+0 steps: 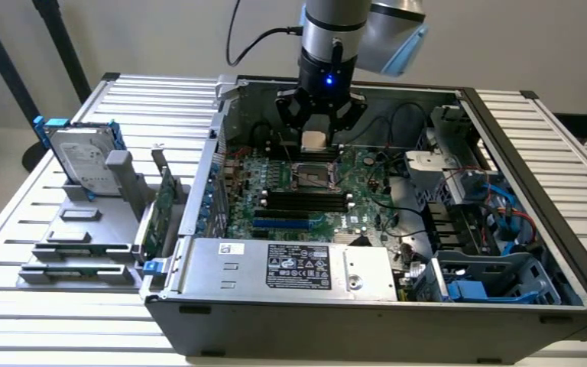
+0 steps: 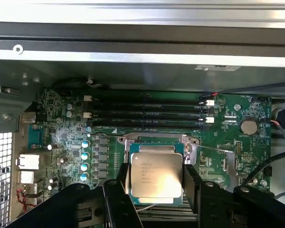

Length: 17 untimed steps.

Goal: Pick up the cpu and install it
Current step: 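Pick up the cpu and move it towards the insertion slot, then place the cpu into insertion slot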

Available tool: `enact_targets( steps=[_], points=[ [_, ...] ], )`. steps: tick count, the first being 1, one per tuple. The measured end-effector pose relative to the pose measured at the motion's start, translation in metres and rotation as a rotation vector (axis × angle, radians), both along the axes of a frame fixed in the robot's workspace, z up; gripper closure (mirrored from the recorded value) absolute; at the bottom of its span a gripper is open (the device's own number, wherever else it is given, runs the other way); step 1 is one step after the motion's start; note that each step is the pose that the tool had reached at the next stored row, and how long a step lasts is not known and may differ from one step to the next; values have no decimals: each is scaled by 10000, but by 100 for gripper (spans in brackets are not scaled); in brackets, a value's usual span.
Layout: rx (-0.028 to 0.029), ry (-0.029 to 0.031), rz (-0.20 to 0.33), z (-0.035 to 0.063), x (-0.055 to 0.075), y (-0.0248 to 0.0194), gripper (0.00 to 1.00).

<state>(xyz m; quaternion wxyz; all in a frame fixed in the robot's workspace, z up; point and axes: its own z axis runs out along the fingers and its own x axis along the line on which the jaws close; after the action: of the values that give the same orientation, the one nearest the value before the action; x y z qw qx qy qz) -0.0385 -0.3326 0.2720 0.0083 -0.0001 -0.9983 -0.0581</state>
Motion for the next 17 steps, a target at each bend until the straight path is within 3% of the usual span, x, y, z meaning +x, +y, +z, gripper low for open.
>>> enact_targets(
  steps=[15, 17],
  points=[
    [3, -1, -1, -3, 0, -2, 45],
    [3, -1, -193, -11, 1, -3, 45]
  ],
)
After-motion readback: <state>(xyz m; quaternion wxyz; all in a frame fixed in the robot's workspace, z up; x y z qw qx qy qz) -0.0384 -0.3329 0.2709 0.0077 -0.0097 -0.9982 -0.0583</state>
